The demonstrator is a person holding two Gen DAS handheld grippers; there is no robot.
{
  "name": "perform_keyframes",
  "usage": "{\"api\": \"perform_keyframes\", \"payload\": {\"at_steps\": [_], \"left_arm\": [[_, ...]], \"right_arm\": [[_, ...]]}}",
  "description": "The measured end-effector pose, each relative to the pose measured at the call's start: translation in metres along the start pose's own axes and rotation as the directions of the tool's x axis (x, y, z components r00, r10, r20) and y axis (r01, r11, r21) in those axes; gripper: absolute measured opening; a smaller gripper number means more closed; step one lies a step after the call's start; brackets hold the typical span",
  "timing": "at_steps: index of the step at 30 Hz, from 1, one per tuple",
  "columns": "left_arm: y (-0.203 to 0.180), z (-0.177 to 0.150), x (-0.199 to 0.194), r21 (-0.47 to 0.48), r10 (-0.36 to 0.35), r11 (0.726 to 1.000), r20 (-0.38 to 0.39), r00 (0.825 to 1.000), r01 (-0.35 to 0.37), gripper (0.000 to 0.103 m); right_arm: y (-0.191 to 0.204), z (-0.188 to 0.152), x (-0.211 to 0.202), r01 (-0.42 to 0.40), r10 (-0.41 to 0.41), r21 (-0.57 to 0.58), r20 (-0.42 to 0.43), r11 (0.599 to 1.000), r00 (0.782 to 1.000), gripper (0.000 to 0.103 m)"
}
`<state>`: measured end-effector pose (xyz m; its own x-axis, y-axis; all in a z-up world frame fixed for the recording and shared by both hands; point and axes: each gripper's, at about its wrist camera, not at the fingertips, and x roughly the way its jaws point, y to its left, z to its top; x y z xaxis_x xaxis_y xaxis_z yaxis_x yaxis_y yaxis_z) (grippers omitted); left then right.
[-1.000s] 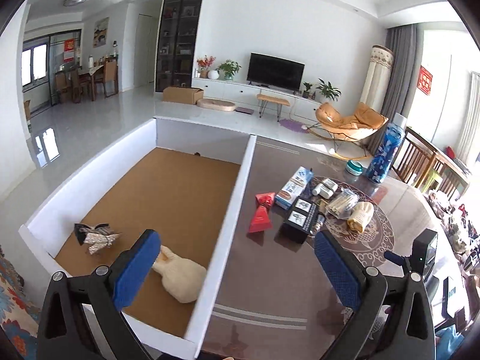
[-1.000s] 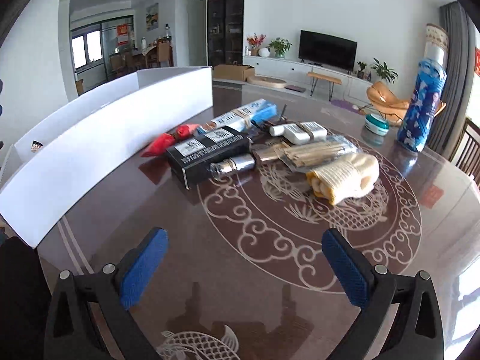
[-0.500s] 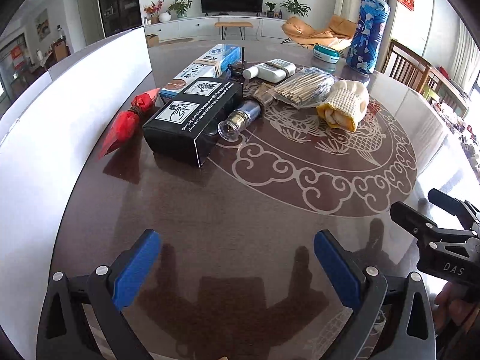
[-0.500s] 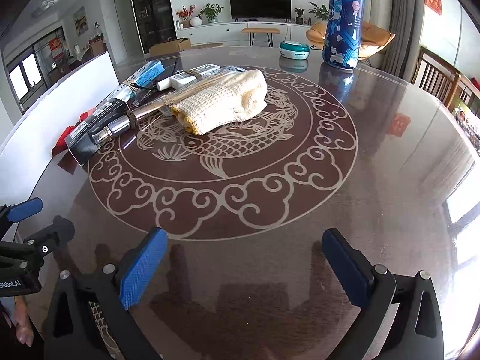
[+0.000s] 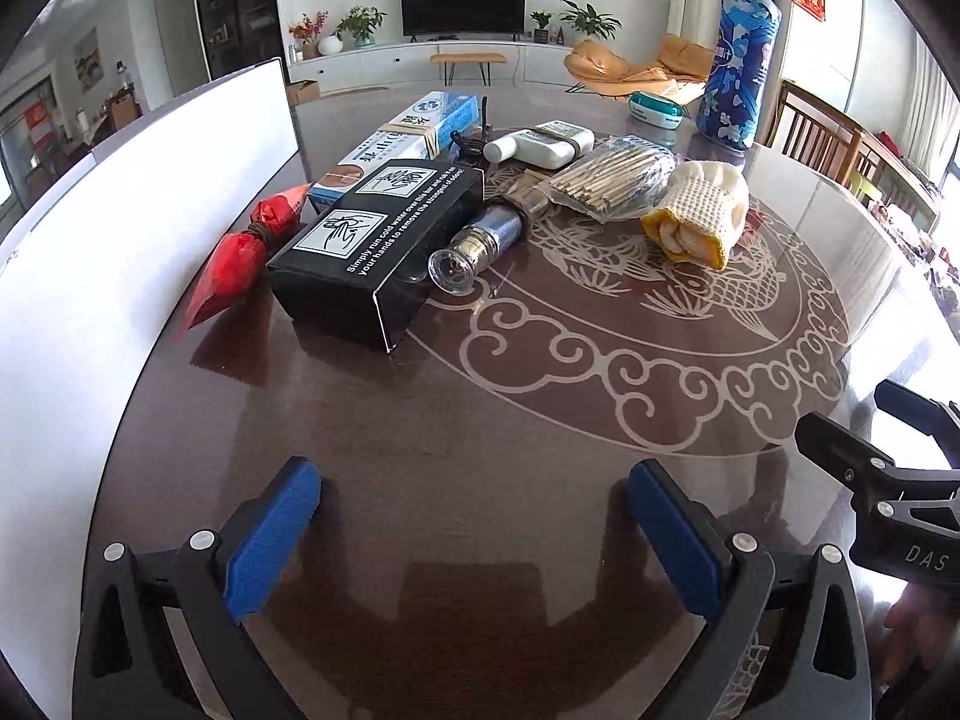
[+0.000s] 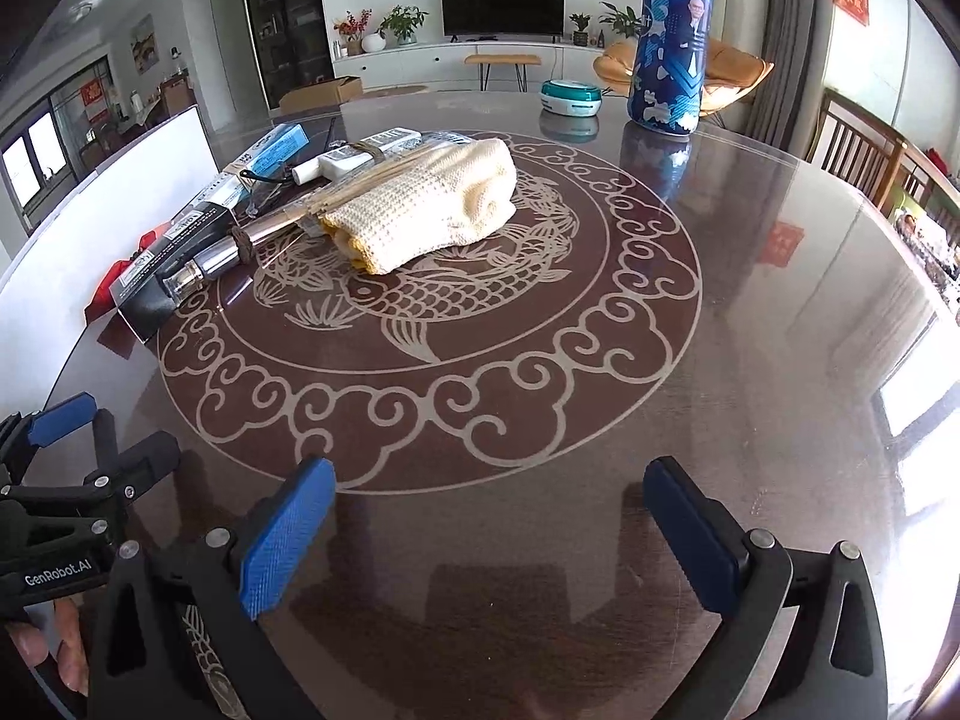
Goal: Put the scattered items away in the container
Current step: 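Move both open tools back over the table items, then lower the left tool onto the black soap box and close it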
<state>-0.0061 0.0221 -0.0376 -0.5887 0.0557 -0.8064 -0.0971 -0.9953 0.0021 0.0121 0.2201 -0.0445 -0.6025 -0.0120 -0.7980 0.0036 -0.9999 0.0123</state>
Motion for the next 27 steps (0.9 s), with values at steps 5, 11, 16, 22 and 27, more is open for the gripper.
{"api": "perform_keyframes", "payload": {"at_steps": [5, 11, 16, 22, 27], "left_arm": [[-0.001, 0.0, 0.0, -0.003, 0.005, 1.0, -0.003, 1.0, -0.005, 0.103], [0.01, 0.003, 0.002, 0.055, -0.044, 0.997, -0.02, 0.999, 0.045, 0.103], [0.023, 0.02, 0.015, 0.079, -0.059, 0.995, -0.018, 0.998, 0.061, 0.103], [0.045, 0.04, 0.029, 0.048, -0.042, 0.998, -0.013, 0.999, 0.042, 0.103], [0.06, 0.046, 0.034, 0.009, -0.011, 1.0, -0.011, 1.0, 0.011, 0.103]], "right_arm": [[-0.005, 0.0, 0.0, -0.059, 0.059, 0.017, 0.0, 0.998, 0.998, 0.103], [-0.009, -0.001, -0.002, -0.092, 0.092, 0.042, 0.013, 0.995, 0.996, 0.103], [-0.003, 0.0, 0.0, -0.072, 0.072, 0.018, 0.003, 0.997, 0.997, 0.103], [-0.005, 0.0, -0.001, -0.084, 0.084, 0.027, 0.008, 0.996, 0.996, 0.103], [-0.005, 0.0, -0.001, -0.087, 0.087, 0.029, 0.009, 0.996, 0.996, 0.103]]}}
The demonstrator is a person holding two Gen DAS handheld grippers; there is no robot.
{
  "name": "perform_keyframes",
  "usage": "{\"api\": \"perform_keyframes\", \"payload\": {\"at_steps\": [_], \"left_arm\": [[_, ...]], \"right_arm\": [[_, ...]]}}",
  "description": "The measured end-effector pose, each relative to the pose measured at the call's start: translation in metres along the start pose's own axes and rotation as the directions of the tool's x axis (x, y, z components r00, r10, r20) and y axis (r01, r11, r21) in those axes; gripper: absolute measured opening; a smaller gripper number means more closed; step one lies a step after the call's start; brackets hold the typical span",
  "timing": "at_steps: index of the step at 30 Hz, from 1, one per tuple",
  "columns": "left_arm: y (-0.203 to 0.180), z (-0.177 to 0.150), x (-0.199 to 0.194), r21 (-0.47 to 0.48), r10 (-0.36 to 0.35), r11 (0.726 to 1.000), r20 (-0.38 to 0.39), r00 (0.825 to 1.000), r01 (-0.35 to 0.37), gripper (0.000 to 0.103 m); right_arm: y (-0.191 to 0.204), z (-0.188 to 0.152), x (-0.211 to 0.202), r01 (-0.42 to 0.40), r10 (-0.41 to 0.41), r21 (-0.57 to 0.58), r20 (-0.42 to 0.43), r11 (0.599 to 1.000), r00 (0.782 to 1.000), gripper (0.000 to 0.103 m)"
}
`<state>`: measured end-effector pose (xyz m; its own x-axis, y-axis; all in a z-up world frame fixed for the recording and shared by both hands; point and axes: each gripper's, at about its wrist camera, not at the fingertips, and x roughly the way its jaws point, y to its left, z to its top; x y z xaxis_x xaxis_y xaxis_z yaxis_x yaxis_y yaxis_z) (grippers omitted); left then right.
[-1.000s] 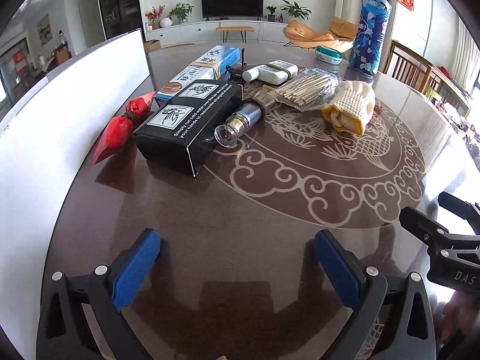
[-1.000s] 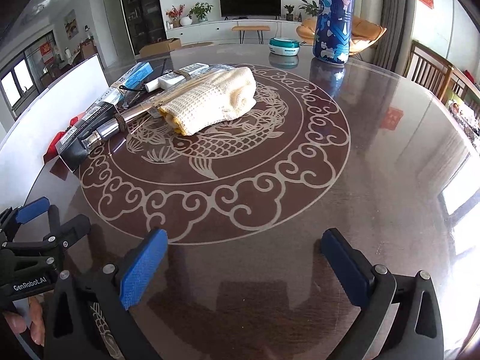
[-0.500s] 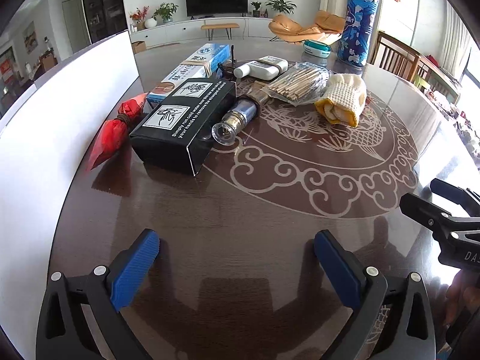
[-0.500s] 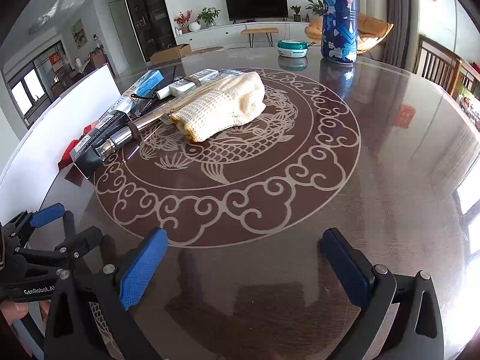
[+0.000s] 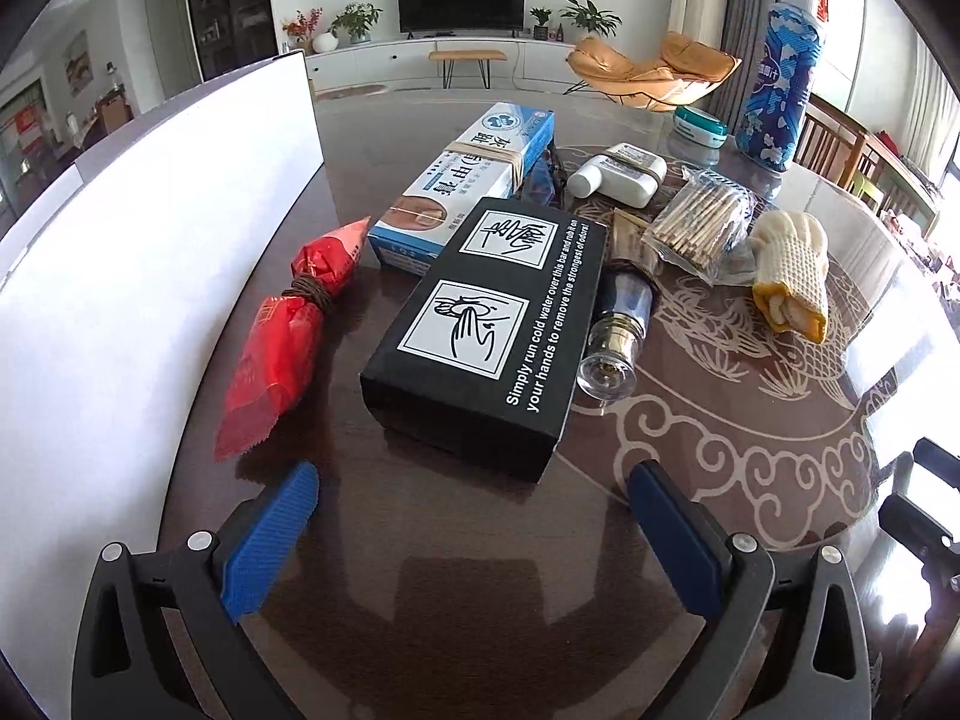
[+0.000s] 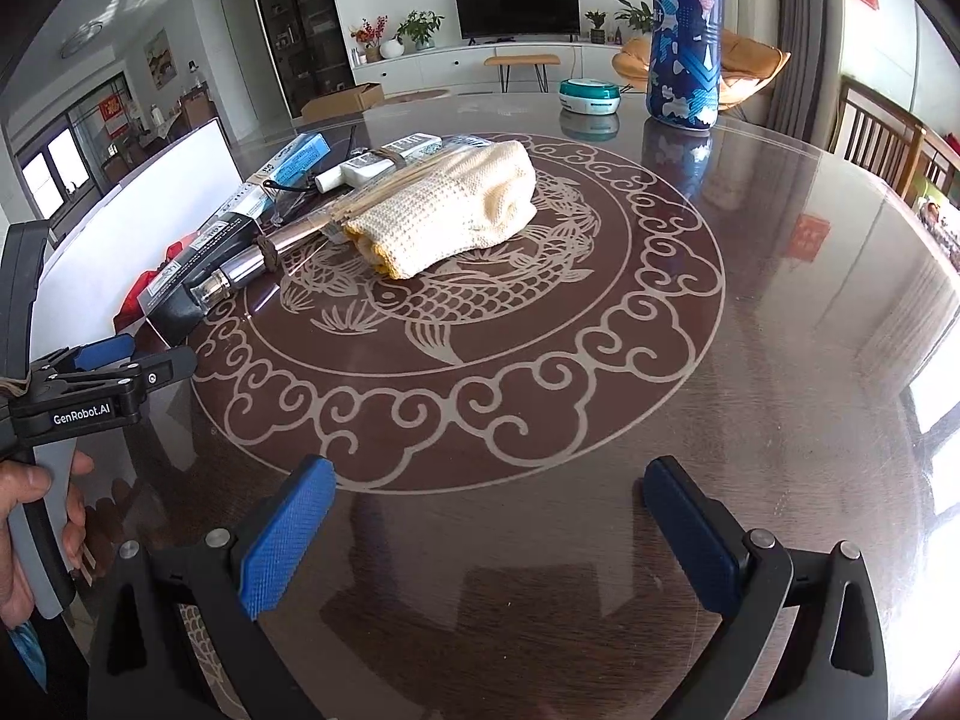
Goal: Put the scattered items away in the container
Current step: 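Lower the left tool onto the black soap box and close it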
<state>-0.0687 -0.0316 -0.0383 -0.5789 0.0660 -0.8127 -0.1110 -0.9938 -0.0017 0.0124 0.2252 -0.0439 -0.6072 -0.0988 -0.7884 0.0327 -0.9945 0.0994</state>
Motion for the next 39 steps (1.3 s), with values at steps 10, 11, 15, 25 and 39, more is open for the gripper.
{"api": "perform_keyframes", "payload": {"at_steps": [10, 11, 15, 25, 39], "left_arm": [[0.015, 0.019, 0.015, -0.047, 0.036, 0.998, -0.001, 0.999, -0.036, 0.103], [0.014, 0.02, 0.015, -0.046, 0.037, 0.998, -0.001, 0.999, -0.037, 0.103], [0.009, 0.024, 0.018, -0.015, 0.016, 1.0, -0.001, 1.0, -0.016, 0.103], [-0.016, 0.033, 0.022, 0.137, -0.096, 0.986, -0.012, 0.995, 0.097, 0.103], [-0.021, 0.034, 0.014, 0.062, -0.04, 0.997, 0.023, 0.999, 0.038, 0.058]], "right_arm": [[-0.001, 0.0, 0.0, -0.006, 0.006, 0.005, 0.003, 1.0, 1.0, 0.103], [-0.001, 0.0, 0.0, -0.007, 0.007, 0.006, 0.003, 1.0, 1.0, 0.103], [-0.001, 0.0, -0.001, -0.01, 0.01, 0.007, 0.004, 1.0, 1.0, 0.103], [-0.001, 0.0, 0.0, -0.008, 0.008, 0.007, 0.004, 1.0, 1.0, 0.103], [0.0, -0.001, -0.001, -0.006, 0.006, 0.005, 0.003, 1.0, 1.0, 0.103]]}}
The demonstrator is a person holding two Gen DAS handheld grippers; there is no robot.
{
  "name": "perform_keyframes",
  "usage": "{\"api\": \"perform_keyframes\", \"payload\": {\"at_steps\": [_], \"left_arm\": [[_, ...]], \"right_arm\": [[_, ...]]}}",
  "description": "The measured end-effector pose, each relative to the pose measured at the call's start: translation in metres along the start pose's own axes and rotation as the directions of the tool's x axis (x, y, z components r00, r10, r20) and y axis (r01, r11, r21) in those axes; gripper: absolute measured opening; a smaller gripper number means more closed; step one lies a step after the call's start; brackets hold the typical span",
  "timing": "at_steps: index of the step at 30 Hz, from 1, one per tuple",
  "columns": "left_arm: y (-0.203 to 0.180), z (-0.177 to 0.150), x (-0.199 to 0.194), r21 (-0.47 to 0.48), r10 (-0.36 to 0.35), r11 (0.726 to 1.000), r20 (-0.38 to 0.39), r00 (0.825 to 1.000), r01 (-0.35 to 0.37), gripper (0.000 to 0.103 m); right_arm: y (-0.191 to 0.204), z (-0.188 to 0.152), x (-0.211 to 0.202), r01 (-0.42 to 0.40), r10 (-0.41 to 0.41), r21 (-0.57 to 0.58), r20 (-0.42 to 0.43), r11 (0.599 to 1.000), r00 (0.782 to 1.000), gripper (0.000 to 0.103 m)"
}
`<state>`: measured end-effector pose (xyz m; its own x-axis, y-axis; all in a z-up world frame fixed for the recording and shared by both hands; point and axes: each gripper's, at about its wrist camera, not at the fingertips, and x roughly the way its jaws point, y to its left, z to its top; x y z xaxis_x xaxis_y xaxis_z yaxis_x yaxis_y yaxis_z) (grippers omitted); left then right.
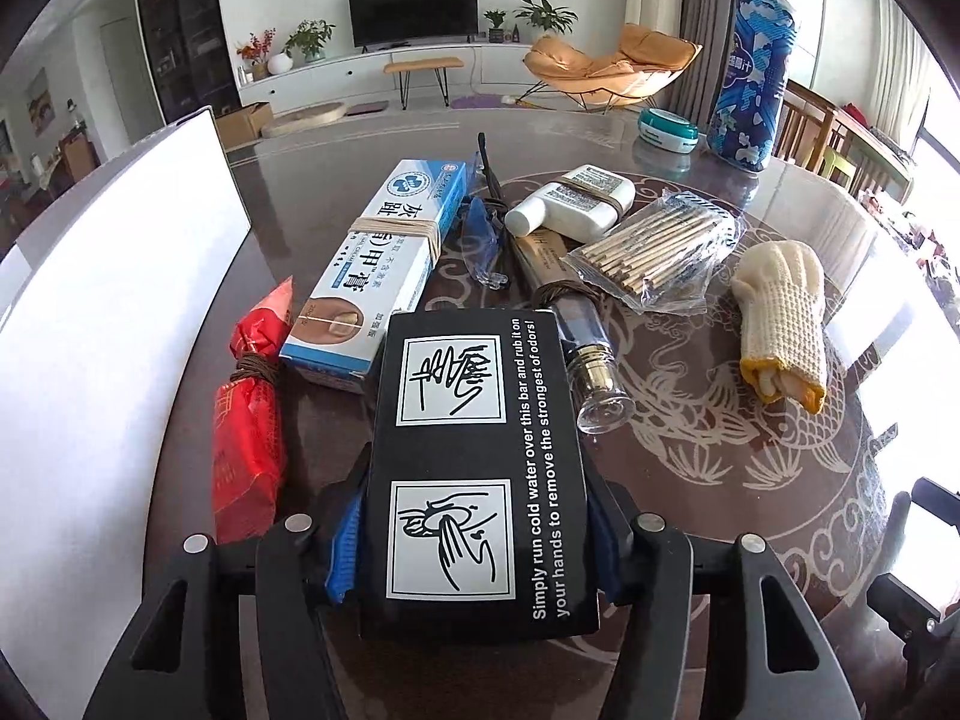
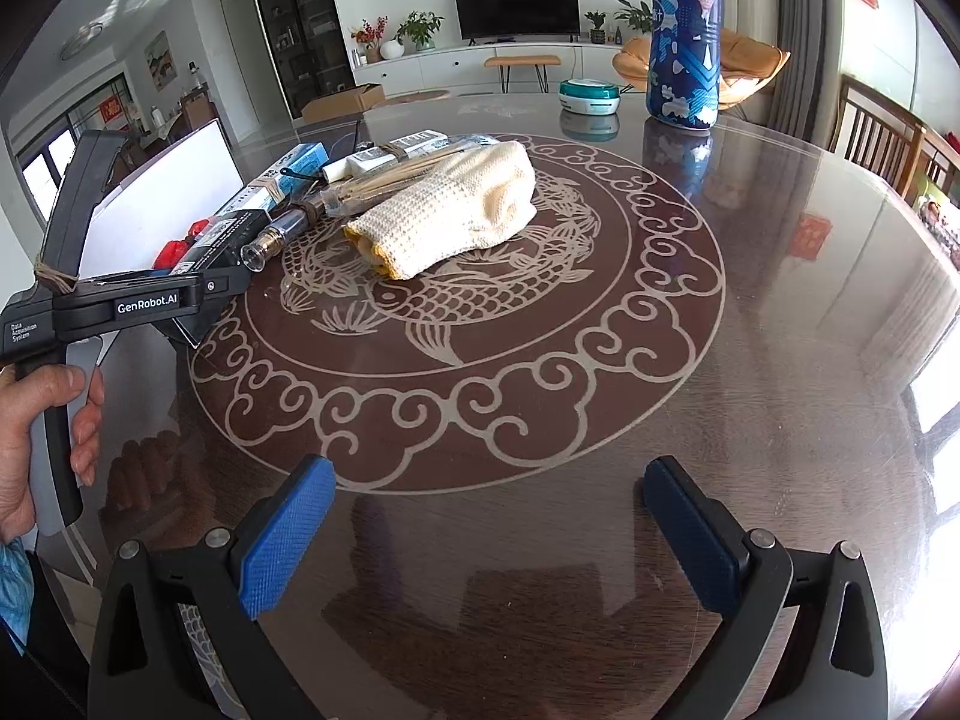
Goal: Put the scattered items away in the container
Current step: 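Lower the left tool onto the black soap box and close it, then lift the black soap box with the left tool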
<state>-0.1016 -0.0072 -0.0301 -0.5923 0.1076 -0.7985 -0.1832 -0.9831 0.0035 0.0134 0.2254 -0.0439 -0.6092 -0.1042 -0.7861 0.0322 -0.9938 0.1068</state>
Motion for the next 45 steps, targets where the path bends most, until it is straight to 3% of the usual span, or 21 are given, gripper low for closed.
{"api": "perform_keyframes", "payload": {"at_steps": [8, 16, 18, 21, 28, 31, 45], "left_arm": [[0.0, -0.052, -0.039, -0.058, 0.038, 0.998, 0.025, 0.999, -0.037, 0.059], [0.002, -0.057, -0.042, -0.064, 0.05, 0.997, 0.022, 0.998, -0.049, 0.06], [0.001, -0.055, -0.04, -0.056, 0.041, 0.998, 0.019, 0.999, -0.04, 0.065], [-0.004, -0.054, -0.036, -0.019, 0.025, 1.0, 0.004, 1.0, -0.024, 0.083], [-0.006, -0.054, -0.035, -0.004, 0.005, 1.0, -0.004, 1.0, -0.005, 0.09], [-0.003, -0.054, -0.033, -0.016, 0.013, 1.0, -0.017, 1.0, -0.013, 0.101], [-0.003, -0.054, -0.031, -0.021, 0.018, 1.0, -0.025, 1.0, -0.018, 0.103]], "right_arm": [[0.0, 0.0, 0.0, 0.0, 0.0, 0.0, 0.0, 1.0, 1.0, 0.103], [0.0, 0.001, -0.001, 0.006, -0.006, -0.004, -0.003, 1.0, 1.0, 0.103], [0.0, 0.001, -0.001, 0.006, -0.006, -0.004, -0.003, 1.0, 1.0, 0.103], [0.001, 0.001, 0.0, 0.007, -0.008, -0.005, -0.003, 1.0, 1.0, 0.103], [0.001, 0.001, 0.0, 0.011, -0.012, -0.008, -0.004, 1.0, 1.0, 0.103], [0.001, 0.001, 0.0, 0.013, -0.013, -0.01, -0.005, 1.0, 1.0, 0.103], [0.001, 0.001, 0.0, 0.013, -0.013, -0.01, -0.005, 1.0, 1.0, 0.103]]}}
